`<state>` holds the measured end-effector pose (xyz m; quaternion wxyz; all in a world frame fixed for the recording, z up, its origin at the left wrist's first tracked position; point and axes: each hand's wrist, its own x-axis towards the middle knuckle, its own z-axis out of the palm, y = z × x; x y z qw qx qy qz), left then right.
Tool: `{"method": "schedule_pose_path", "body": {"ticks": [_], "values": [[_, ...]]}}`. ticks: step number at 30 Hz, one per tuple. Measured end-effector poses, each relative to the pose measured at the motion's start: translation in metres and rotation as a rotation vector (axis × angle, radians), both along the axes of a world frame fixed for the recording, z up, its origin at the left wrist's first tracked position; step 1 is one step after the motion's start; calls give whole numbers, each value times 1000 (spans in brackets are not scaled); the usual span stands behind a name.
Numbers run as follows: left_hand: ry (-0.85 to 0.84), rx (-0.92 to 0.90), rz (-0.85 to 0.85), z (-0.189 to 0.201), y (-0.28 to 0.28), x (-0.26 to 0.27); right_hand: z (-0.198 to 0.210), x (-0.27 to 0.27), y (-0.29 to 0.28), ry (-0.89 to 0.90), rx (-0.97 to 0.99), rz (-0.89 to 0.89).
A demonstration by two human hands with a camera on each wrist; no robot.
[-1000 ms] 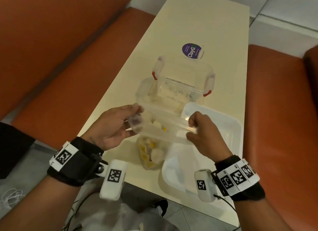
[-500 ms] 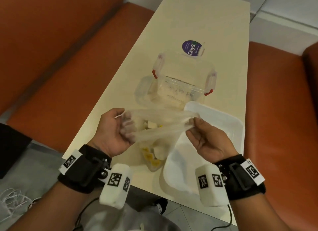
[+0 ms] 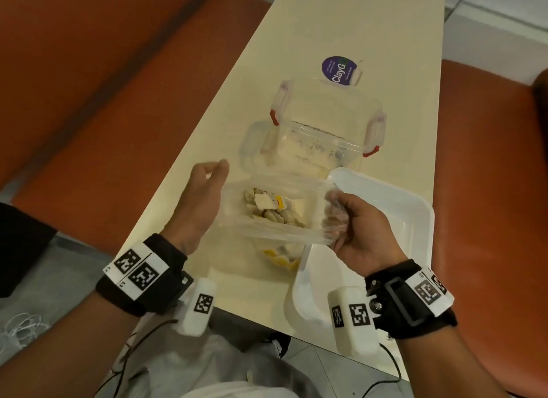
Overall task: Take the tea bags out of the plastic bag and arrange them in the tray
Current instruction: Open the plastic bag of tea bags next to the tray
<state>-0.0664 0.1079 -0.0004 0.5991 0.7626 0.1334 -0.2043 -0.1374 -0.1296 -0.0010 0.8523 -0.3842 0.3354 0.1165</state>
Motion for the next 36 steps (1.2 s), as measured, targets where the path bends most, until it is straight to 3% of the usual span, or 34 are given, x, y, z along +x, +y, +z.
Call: {"method": "schedule_pose_path", "body": {"ticks": [4, 6, 9, 12, 16, 19, 21, 23, 27, 29, 33, 36], "values": [[-579, 441, -436, 13, -6, 4, 1, 0, 2, 5, -132, 19], [-738, 713, -635, 14, -18, 6, 6, 0, 8, -9, -228, 57], [-851, 930, -712, 6, -32, 14, 11, -3, 17, -37, -403, 150], [-626, 715, -604, 1, -29, 26, 7, -9, 19, -68, -663, 325], [-6, -41, -242, 7, -16, 38, -15, -23, 20, 45, -1450, 611], [303, -268, -32, 7, -5, 45, -19, -27, 14, 164, -1562, 564], [495, -454, 69, 0, 6, 50, -20, -22, 8, 186, -1479, 504], [619, -617, 156, -7, 15, 48, -19, -13, 7, 160, -1210, 329], [739, -935, 206, -24, 29, 37, -10, 9, 13, 162, -225, -57], [812, -987, 200, -34, 34, 32, -11, 17, 13, 171, 104, -155], [795, -940, 364, -41, 34, 30, -23, 27, 20, 151, 341, -198], [676, -1034, 506, -44, 36, 31, -28, 31, 30, 193, 172, -128]]}}
